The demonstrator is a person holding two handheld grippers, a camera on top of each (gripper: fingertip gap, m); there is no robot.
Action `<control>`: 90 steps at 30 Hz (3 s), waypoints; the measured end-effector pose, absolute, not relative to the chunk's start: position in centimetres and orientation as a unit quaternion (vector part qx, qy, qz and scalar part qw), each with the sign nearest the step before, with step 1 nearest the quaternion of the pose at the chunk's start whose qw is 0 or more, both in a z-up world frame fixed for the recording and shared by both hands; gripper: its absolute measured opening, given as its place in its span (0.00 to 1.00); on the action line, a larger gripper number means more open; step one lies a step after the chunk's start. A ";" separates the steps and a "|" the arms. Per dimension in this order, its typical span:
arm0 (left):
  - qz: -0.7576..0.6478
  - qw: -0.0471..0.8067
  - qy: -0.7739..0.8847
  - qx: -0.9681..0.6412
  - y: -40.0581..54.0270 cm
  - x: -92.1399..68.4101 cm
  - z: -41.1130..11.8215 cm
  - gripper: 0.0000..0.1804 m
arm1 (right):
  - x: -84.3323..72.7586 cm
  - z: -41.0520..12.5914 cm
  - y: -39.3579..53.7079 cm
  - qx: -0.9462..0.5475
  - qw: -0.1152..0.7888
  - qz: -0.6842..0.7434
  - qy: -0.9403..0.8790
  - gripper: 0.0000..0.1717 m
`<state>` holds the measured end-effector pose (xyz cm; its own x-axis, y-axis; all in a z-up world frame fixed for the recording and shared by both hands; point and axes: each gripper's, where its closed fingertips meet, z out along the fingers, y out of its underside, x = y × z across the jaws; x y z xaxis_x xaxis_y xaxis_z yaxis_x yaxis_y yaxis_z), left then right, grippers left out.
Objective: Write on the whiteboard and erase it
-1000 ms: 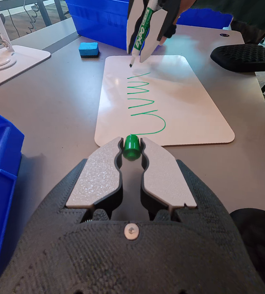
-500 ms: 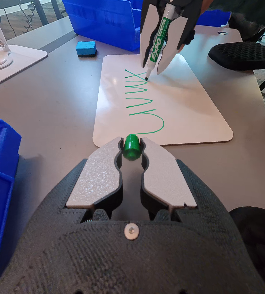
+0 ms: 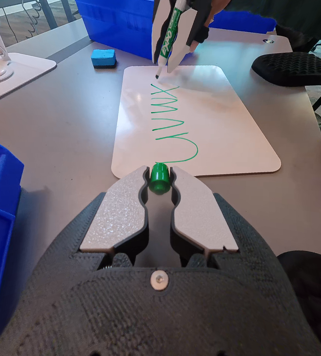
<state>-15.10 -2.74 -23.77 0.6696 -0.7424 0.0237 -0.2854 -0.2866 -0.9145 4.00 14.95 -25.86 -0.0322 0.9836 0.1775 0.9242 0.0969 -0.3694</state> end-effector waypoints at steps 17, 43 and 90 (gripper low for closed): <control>-0.227 0.494 0.340 -0.767 -2.9 -15.0 -23.9 0.11 | 3.5 -26.4 15.9 -0.661 0.179 0.043 -0.728 0.21; -0.223 0.490 0.346 -0.768 -2.8 -14.9 -24.0 0.11 | 4.5 -25.9 17.3 -0.667 0.219 0.022 -0.712 0.21; -0.218 0.491 0.343 -0.770 -2.7 -15.0 -24.0 0.11 | 7.1 -24.6 14.3 -0.667 0.204 0.044 -0.715 0.21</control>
